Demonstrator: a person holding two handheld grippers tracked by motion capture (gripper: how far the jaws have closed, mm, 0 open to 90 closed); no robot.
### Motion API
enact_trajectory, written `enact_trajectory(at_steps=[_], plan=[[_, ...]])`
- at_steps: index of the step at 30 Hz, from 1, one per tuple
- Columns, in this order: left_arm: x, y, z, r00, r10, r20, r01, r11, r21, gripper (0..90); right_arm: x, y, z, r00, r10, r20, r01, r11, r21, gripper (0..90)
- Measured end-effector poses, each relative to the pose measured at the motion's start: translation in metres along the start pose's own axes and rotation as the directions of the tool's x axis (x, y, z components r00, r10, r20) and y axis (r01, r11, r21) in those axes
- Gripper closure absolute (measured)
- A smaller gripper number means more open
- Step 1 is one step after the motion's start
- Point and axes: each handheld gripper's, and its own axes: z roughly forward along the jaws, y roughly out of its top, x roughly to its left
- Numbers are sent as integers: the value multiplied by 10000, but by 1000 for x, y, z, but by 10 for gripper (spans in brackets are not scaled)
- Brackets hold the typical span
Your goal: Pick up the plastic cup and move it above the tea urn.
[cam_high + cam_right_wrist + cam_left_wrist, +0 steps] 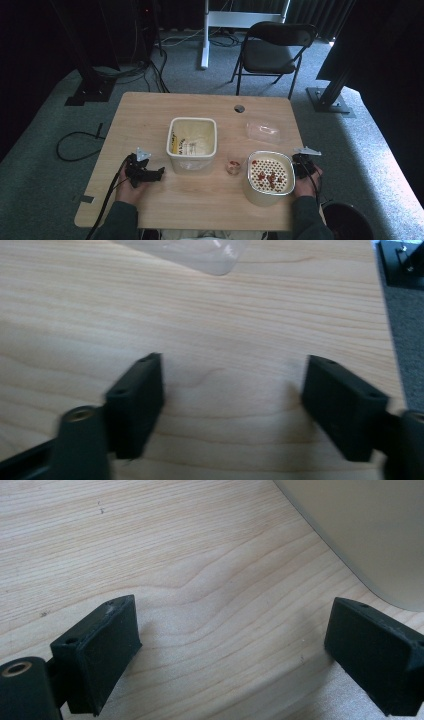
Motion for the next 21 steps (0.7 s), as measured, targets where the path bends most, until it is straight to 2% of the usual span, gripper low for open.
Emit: enact_trajectory(at_steps=[4,8,15,16,18,19,21], plan=[[0,0,0,10000,42,33,-42,10000,3,79,-4,5,-2,9999,63,127,-61,9999,-135,403],[0,0,0,10000,67,61,-67,10000,-1,79,-12,15,-10,9989,458,-54,-460,9977,-492,459],[0,0,0,10000,50,62,-50,10000,-11,80,-24,39,-22,9939,947,-559,-1003,9889,-1094,528],[0,0,0,10000,54,59,-54,10000,-8,80,-27,49,-26,9909,1075,-816,-1176,9844,-1307,552],[0,0,0,10000,45,53,-45,10000,0,80,-27,52,-26,9891,1144,-924,-1261,9831,-1325,566],[0,0,0,10000,37,38,-37,10000,-5,80,-29,60,-27,9863,1184,-1147,-1341,9809,-1407,604],[0,0,0,10000,26,44,-26,10000,-14,80,-30,67,-24,9874,1090,-1151,-1241,9832,-1338,636]])
